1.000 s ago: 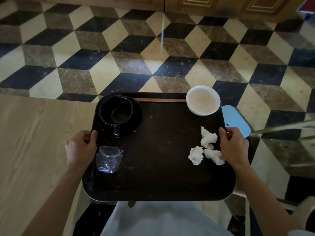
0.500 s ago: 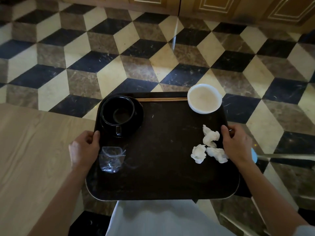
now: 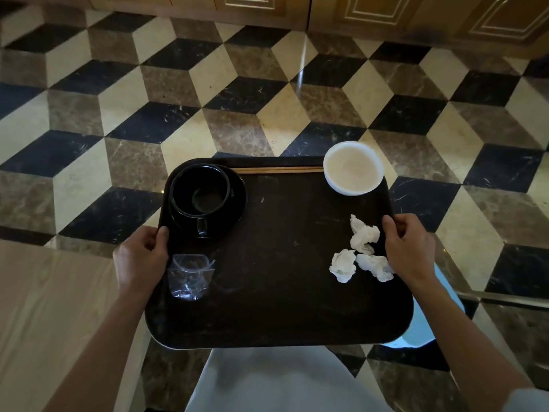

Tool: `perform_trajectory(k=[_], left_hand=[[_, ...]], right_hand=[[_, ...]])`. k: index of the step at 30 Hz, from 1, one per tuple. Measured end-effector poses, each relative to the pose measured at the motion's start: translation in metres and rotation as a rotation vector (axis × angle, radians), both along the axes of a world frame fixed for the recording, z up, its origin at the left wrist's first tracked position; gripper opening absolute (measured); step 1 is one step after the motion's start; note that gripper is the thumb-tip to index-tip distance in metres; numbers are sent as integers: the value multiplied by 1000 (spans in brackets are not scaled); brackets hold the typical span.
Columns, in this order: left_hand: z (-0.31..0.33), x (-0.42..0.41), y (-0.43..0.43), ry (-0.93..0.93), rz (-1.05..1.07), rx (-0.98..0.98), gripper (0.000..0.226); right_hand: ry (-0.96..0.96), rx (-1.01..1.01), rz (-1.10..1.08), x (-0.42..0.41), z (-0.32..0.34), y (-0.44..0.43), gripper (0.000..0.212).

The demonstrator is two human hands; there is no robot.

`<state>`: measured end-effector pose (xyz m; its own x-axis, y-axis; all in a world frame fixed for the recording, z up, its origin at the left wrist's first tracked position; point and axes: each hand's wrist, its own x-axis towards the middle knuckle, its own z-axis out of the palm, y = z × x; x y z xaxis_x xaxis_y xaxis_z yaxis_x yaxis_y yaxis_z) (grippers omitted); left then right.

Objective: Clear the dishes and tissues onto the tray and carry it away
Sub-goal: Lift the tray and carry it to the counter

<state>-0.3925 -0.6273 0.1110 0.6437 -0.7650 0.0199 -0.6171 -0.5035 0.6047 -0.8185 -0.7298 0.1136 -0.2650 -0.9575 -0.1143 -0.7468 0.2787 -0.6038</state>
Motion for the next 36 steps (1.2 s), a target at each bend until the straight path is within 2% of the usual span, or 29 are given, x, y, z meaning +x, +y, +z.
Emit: perform_trajectory(k=[15,24,36], left_hand=[[10,96,-194,-29,-125,-26,24],[9,102,-291,-4,-142,-37,24],[-6,89,-421,13,-62,-21,26]], right_hand=[[21,-65,-82,82,11,-147,27],[12,-47,-102,87,9,-234,29],[-22,-29,-28,75,12,-402,28]])
